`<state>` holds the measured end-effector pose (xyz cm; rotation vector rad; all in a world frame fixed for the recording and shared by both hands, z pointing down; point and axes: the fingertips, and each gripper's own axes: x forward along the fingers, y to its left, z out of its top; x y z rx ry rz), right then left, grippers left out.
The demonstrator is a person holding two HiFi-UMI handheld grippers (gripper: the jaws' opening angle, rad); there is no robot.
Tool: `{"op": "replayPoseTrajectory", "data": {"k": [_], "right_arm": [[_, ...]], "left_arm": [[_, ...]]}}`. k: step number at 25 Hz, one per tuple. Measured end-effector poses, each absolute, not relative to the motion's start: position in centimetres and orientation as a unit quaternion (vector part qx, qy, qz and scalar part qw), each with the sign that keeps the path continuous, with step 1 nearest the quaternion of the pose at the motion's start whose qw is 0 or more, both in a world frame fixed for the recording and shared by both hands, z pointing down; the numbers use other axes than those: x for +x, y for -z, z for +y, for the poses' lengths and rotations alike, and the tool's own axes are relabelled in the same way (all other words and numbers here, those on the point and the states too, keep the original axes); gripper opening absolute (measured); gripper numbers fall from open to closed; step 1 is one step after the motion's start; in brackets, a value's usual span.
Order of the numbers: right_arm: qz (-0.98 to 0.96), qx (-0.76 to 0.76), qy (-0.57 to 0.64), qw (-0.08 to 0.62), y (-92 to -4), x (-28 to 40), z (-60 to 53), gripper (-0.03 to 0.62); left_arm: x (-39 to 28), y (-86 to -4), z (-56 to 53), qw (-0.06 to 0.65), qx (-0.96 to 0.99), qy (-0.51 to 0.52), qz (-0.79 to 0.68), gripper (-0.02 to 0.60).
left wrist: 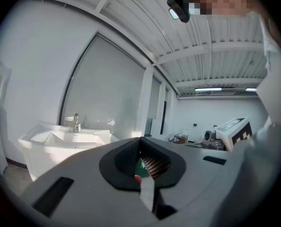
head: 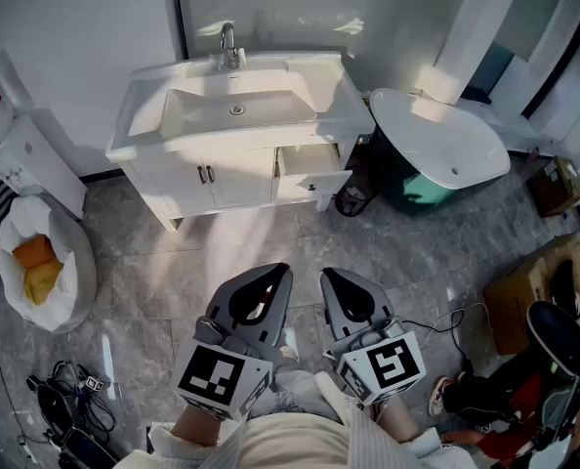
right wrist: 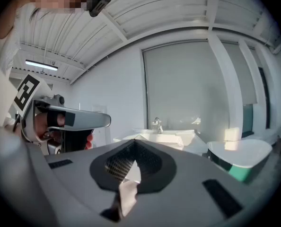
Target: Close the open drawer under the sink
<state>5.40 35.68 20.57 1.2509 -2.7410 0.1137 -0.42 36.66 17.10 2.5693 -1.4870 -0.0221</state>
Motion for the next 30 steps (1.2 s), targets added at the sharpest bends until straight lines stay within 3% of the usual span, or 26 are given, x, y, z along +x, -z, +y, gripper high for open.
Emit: {"op": "replayPoseTrajectory", "data": {"k": [30], "right_arm": [[-0.916,0.394,-0.053,0.048,-21.6,9.6,33.0,0.008]], "left_arm": [[2.8,-18.2,35.1,0.069,0.838,-0.009,-0.541,0.015]]}}
